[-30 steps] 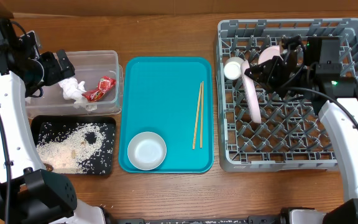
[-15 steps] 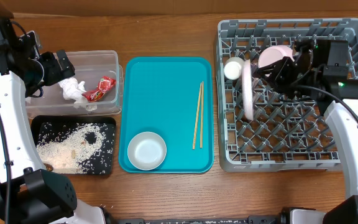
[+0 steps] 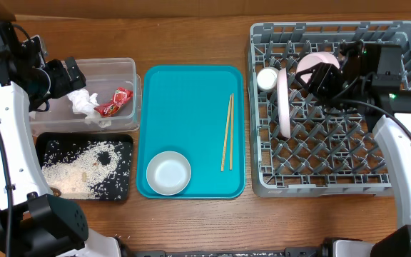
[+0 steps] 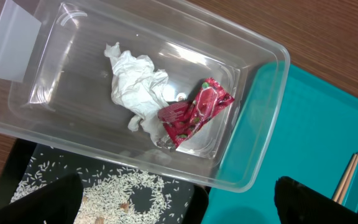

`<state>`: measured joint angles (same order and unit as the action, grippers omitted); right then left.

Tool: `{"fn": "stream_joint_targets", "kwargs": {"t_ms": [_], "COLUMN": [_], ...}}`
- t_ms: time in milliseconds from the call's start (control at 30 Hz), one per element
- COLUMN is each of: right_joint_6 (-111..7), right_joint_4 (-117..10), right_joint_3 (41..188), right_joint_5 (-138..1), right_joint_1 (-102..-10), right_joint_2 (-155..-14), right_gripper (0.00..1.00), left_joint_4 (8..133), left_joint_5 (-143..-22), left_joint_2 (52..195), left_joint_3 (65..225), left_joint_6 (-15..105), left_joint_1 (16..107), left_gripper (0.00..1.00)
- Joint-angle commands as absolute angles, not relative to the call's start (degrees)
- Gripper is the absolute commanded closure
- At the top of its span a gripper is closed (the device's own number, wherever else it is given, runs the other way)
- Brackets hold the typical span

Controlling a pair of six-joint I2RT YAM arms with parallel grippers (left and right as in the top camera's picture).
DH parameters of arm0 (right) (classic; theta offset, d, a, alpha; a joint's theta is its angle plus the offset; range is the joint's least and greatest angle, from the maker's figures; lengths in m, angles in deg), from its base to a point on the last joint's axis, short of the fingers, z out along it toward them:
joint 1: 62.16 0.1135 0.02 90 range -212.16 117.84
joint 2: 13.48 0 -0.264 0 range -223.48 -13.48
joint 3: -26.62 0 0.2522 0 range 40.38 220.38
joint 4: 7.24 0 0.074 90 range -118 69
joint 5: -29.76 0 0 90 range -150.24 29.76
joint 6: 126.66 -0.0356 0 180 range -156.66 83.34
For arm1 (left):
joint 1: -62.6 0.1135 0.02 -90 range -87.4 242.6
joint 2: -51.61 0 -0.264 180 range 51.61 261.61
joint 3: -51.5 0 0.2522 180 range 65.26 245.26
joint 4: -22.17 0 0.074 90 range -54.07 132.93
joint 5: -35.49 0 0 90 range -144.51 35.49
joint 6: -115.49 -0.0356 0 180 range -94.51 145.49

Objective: Sort waste into correct bins and load items into the dishwasher
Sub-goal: 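Open the right gripper and withdraw it from the standing plate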

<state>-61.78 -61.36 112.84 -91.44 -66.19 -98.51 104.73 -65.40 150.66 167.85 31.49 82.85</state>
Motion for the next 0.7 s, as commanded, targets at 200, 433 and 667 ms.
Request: {"fn": "stream_joint_targets", "kwargs": {"t_ms": [200, 433, 667], "right_joint_6": [-49.89, -45.98, -45.93], "right_joint_4": [-61.01, -63.37, -67.39], "right_joint_3": [118.13, 118.13, 118.13], "right_joint_5": [-96.62, -82.04, -59.31], "right_joint_1": [-59.79, -51.77, -48.31], "right_joint_2": [-95.74, -95.67, -95.67], "right_gripper": [0.48, 0.57, 0.56], "left_joint_4": [104.68, 104.68, 104.68], "left_joint_5": [-65.93, -65.93, -65.93], "left_joint_2": [149.74, 149.74, 149.74], "left_joint_3": [169.29, 169.29, 169.29], "left_joint_6": [31.92, 31.92, 31.9], "left_joint_1": [82.83, 82.83, 82.83], "left_gripper": [0.0, 0.0, 0.0]}}
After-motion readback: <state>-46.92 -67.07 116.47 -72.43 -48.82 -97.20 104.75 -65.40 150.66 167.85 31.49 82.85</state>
